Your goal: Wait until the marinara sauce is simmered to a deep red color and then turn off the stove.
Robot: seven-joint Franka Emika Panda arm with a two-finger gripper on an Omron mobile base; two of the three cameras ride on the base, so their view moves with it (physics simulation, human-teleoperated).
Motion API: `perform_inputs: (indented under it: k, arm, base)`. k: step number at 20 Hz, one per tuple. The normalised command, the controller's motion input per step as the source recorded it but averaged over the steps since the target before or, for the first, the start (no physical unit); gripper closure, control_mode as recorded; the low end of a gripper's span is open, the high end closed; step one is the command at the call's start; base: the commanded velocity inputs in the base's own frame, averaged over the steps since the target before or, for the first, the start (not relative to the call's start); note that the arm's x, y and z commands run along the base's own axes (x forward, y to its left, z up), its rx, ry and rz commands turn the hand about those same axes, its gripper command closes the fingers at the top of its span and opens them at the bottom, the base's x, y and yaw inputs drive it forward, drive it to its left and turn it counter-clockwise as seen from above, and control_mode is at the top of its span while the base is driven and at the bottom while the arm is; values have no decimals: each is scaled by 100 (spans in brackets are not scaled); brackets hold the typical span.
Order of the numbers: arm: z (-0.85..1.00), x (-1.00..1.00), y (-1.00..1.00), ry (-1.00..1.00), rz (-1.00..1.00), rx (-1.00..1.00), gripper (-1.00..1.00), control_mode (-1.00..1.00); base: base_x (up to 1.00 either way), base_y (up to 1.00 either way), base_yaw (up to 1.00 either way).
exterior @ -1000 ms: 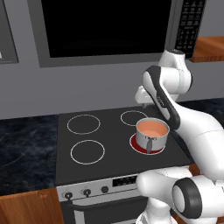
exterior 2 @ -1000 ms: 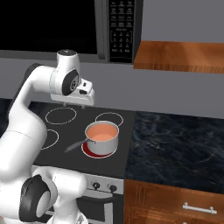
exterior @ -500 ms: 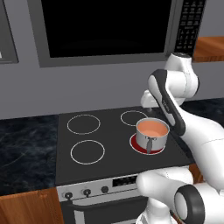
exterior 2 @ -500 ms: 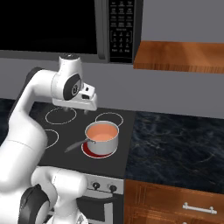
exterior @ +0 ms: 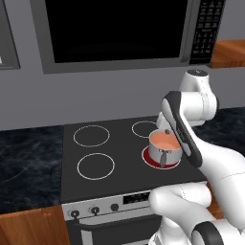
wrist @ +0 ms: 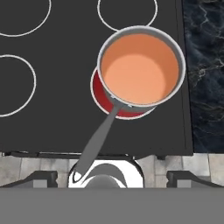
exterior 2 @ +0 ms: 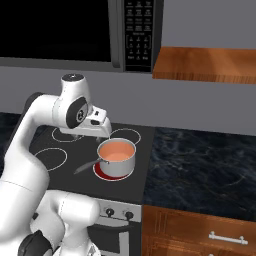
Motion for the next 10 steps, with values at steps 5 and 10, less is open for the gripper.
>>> perform_inputs:
  k: [5,10]
  arm:
    - [-1,-1,-1,4,-7,0,-100,-100]
    - [-1,-3,-10,6,-9,0,-100,-100]
  base:
    - [0,0,0]
    - [0,0,0]
